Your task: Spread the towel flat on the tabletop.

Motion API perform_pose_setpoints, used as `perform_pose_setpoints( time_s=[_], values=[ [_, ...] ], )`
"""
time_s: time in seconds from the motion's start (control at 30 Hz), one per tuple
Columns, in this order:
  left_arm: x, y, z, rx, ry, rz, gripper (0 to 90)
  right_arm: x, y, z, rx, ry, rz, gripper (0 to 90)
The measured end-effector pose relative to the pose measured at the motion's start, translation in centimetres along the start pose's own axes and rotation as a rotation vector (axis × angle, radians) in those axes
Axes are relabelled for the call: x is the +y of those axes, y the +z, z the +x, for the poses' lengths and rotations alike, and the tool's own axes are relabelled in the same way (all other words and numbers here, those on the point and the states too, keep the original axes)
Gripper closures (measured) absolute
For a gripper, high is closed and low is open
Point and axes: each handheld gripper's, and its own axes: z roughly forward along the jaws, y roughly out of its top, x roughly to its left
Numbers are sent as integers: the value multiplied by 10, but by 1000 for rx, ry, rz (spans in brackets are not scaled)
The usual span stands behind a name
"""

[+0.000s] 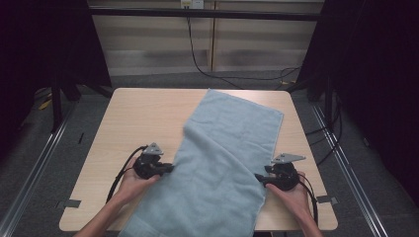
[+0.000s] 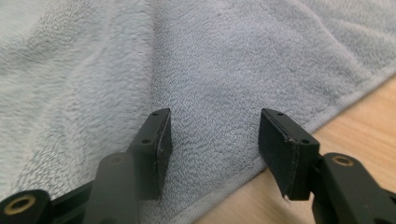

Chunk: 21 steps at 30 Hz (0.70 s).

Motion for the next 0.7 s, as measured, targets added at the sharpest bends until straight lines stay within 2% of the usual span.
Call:
perform_pose_setpoints(
  time_s=[0.07, 0.13, 0.23, 0.3, 0.4, 0.47, 0.6, 0.67, 0.7],
  values=[
    [-13, -12, 0, -1, -14, -5, 861, 1, 2, 3, -12, -19, 2, 479],
    [-25, -23, -2, -19, -39, -13, 861, 4, 6, 6, -33, -43, 2, 499],
    [-42, -36, -10, -44, -47, -20, 861, 8, 10, 8, -37, -47, -3, 535],
    [-52, -44, -16, -51, -40, -18, 861, 10, 13, 9, -19, -59, -7, 654],
    [-64, -52, -27, -89, -62, -22, 861, 17, 19, 11, 15, -66, -1, 821],
    [-69, -56, -38, -91, -45, -13, 861, 22, 24, 15, 32, -85, -4, 841],
    [-80, -64, -51, -125, -46, -8, 859, 24, 29, 27, 91, -102, -11, 856],
    [-82, -69, -55, -135, -48, -23, 838, 21, 26, 36, 118, -121, -2, 857],
    [-82, -71, -55, -138, -58, -42, 789, 19, 24, 41, 126, -133, 3, 857]
  ],
)
